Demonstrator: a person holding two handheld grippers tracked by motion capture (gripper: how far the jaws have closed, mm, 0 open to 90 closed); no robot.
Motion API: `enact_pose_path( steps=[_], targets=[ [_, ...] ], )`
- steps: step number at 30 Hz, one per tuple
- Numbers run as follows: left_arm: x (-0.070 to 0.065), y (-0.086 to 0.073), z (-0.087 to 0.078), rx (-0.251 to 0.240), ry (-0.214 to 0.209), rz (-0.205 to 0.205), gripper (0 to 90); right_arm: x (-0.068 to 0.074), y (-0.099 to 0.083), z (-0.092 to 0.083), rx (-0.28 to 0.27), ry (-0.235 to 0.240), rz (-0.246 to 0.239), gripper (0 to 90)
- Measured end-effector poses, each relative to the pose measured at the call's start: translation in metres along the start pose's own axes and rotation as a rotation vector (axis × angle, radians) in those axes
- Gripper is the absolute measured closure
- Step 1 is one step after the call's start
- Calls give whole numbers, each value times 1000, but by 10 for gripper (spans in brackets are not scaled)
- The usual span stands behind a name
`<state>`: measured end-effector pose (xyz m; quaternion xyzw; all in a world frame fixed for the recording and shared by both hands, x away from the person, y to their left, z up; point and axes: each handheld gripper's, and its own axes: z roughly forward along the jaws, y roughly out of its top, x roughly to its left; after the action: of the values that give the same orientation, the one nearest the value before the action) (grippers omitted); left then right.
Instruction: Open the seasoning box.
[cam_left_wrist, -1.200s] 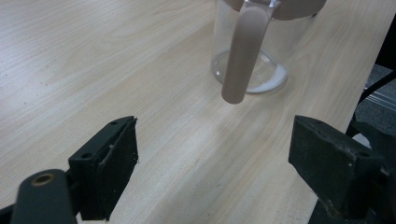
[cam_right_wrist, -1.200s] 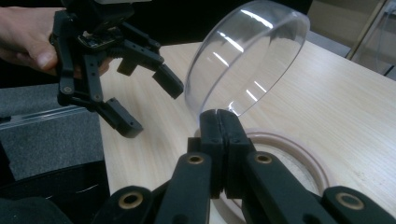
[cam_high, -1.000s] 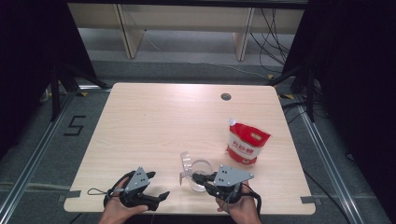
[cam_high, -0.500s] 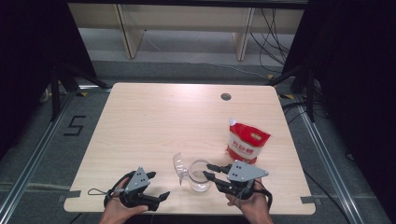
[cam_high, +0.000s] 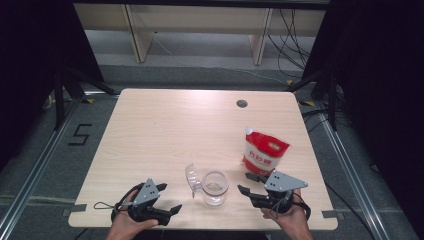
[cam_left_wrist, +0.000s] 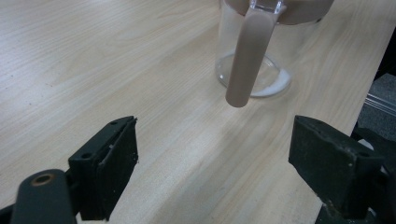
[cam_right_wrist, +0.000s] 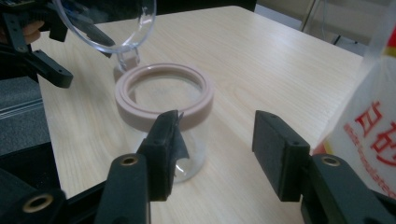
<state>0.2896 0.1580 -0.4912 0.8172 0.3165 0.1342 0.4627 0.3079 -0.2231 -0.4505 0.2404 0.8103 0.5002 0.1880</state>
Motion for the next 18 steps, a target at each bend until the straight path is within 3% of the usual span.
enact_pose_path(
  steps=[1,3,4,8,10,11,12,13,15,16,17,18],
  targets=[
    [0,0,0,-1,0,-1,153,0,-2,-1,4,-12,16,493],
    [0,1,0,9,4,1,153,-4,-6,-1,20,-21,-1,484],
    [1,1,0,20,14,20,153,-5,-8,-2,25,-25,12,473],
    [0,1,3,-5,5,4,153,-11,-15,-4,26,-46,48,433],
    [-1,1,3,1,5,-2,153,-14,-18,-4,16,-57,43,406],
    [1,2,2,23,12,12,153,-14,-20,-5,34,-57,68,394],
    [1,2,3,20,11,-1,153,-16,-22,-3,22,-60,62,385],
    [3,2,2,42,19,22,153,-16,-23,-5,40,-65,91,371],
    [2,2,2,21,14,-4,153,-19,-25,-5,34,-75,103,345],
    [2,2,3,9,19,-6,153,-17,-25,-6,45,-69,139,344],
    [2,2,3,7,17,-8,153,-19,-26,-6,38,-61,113,335],
    [2,3,3,5,13,-7,153,-19,-27,-6,42,-52,127,317]
  ],
)
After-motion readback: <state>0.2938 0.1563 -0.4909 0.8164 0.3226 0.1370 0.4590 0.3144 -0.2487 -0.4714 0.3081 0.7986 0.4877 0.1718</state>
